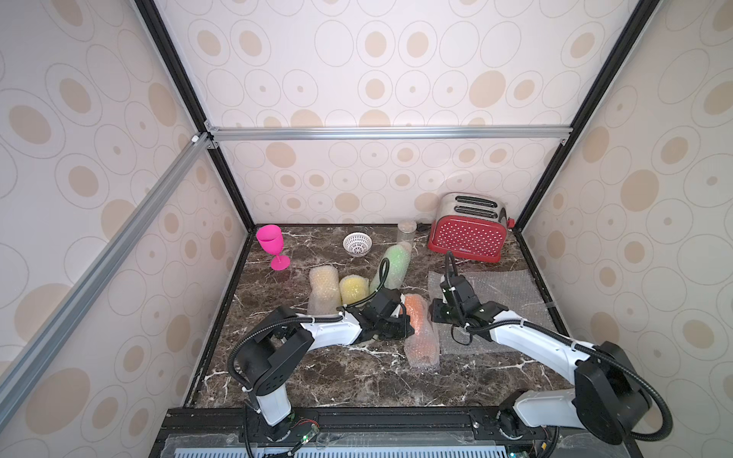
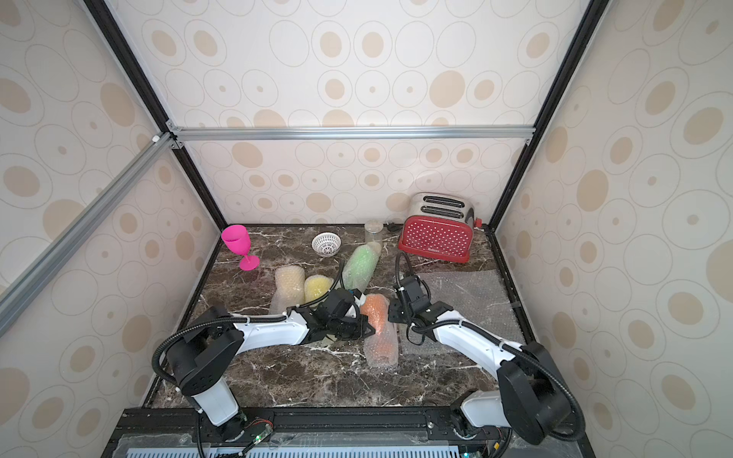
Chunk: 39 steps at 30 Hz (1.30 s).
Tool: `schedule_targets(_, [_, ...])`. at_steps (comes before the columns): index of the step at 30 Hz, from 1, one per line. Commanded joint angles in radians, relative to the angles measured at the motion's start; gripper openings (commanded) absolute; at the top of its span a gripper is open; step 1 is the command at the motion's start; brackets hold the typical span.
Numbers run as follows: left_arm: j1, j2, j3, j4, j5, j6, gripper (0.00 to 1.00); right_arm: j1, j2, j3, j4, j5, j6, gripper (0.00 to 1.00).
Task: Unpack wine glasses from bubble wrap
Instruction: Unwrap the bubble wrap at the center of the board.
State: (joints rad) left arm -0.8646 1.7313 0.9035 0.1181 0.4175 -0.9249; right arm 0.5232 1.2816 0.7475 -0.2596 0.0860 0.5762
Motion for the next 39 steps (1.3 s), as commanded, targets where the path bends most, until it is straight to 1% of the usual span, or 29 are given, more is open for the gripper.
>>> schedule_targets(1, [-0.014, -0.019, -0.006, -0.021, 0.001, 0.004, 0.0, -0.067, -0.113, -0.016, -0.079, -0.052, -0.017, 0.39])
schedule_targets(5, [-0.014, -0.018, 0.005, -0.033, -0.004, 0.012, 0.0, -0.143, -0.211, -0.013, -0.182, -0.118, -0.079, 0.44])
schedule_targets(8, [-0.014, -0.018, 0.014, -0.037, -0.006, 0.017, 0.0, -0.153, -0.233, 0.001, -0.246, -0.177, -0.132, 0.47])
schedule_targets(11, [-0.014, -0.018, 0.018, -0.038, -0.006, 0.023, 0.0, -0.152, -0.216, -0.007, -0.262, -0.292, -0.166, 0.55])
schedule_targets(13, [-0.015, -0.021, 0.022, -0.04, -0.006, 0.028, 0.0, -0.151, -0.196, -0.029, -0.24, -0.375, -0.173, 0.6])
schedule_targets(15, [-0.015, -0.021, 0.023, -0.044, -0.005, 0.031, 0.0, -0.152, -0.184, -0.064, -0.176, -0.462, -0.165, 0.64])
schedule_targets(18, [-0.014, -0.019, 0.028, -0.054, -0.005, 0.039, 0.0, -0.148, -0.171, -0.098, -0.088, -0.537, -0.133, 0.66])
schedule_targets(21, [-0.015, -0.02, 0.038, -0.058, -0.006, 0.044, 0.0, -0.131, -0.149, -0.102, -0.067, -0.545, -0.131, 0.66])
schedule_targets(25, [-0.014, -0.012, 0.049, -0.056, 0.0, 0.045, 0.0, -0.095, -0.094, -0.101, -0.081, -0.467, -0.147, 0.65])
schedule_targets(27, [-0.016, -0.013, 0.05, -0.053, 0.001, 0.047, 0.0, -0.084, -0.057, -0.094, -0.086, -0.424, -0.147, 0.59])
schedule_targets(29, [-0.015, -0.014, 0.047, -0.043, 0.005, 0.047, 0.0, -0.071, -0.02, -0.079, -0.094, -0.395, -0.147, 0.45])
schedule_targets(31, [-0.016, -0.008, 0.048, -0.041, 0.01, 0.048, 0.0, -0.056, 0.002, -0.066, -0.096, -0.379, -0.145, 0.36])
schedule_targets(33, [-0.016, -0.002, 0.052, -0.044, 0.016, 0.049, 0.0, -0.033, 0.007, -0.059, -0.095, -0.342, -0.141, 0.29])
schedule_targets(35, [-0.015, -0.003, 0.054, -0.044, 0.017, 0.05, 0.0, -0.019, 0.012, -0.059, -0.092, -0.314, -0.131, 0.19])
schedule_targets(38, [-0.016, -0.012, 0.052, -0.044, 0.011, 0.048, 0.0, -0.017, 0.007, -0.072, -0.072, -0.33, -0.123, 0.01])
schedule_targets(39, [-0.015, -0.017, 0.05, -0.044, 0.01, 0.048, 0.02, -0.017, -0.001, -0.079, -0.063, -0.336, -0.12, 0.0])
